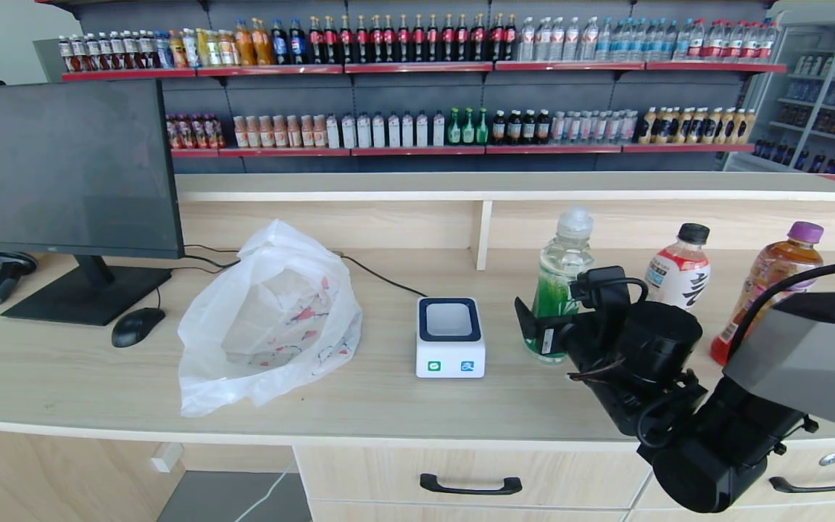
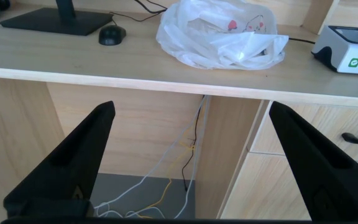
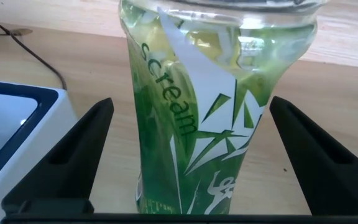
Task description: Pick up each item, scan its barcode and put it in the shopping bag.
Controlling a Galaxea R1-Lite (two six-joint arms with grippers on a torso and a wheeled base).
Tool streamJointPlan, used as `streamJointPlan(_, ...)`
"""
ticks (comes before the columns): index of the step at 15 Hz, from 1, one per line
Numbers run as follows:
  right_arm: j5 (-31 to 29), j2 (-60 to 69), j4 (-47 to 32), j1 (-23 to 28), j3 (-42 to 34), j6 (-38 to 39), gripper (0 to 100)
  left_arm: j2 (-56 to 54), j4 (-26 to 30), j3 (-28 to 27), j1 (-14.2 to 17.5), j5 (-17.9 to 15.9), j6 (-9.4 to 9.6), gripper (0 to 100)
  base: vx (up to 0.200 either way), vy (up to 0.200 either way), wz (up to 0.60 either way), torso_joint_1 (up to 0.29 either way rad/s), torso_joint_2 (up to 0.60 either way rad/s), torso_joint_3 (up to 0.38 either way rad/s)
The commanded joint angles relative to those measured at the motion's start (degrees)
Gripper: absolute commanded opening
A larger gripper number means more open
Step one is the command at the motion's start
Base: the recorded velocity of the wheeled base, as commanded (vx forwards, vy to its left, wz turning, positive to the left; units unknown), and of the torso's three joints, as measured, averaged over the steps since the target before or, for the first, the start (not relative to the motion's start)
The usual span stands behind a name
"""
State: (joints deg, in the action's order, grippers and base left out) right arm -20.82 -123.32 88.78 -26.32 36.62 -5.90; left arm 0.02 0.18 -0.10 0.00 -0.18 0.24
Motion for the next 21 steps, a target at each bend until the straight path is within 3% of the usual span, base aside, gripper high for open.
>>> streamJointPlan(1, -0.01, -0.17, 0.07, 0.66, -0.23, -0.08, 100, -0.02, -0.01, 0.01, 0.00, 0.01, 0.02, 100, 0.000, 0.000, 0.00, 0.000, 0.00, 0.000)
streamJointPlan(16, 0.43, -2.80, 0.07, 3.29, 3.37, 0.01, 100, -0.02, -0.01, 0.01, 0.00, 0.01, 0.02, 100, 0.000, 0.000, 0.00, 0.000, 0.00, 0.000)
streamJointPlan(17, 0.43, -2.80, 0.07, 3.38, 3.46, 0.01, 0, -0.02, -0.01, 0.01, 0.00, 0.01, 0.02, 100, 0.000, 0.000, 0.00, 0.000, 0.00, 0.000)
streamJointPlan(21, 0.43, -3.15, 0.16, 3.56, 4.34, 0.28, 0, -0.02, -0.01, 0.01, 0.00, 0.01, 0.02, 100, 0.000, 0.000, 0.00, 0.000, 0.00, 0.000)
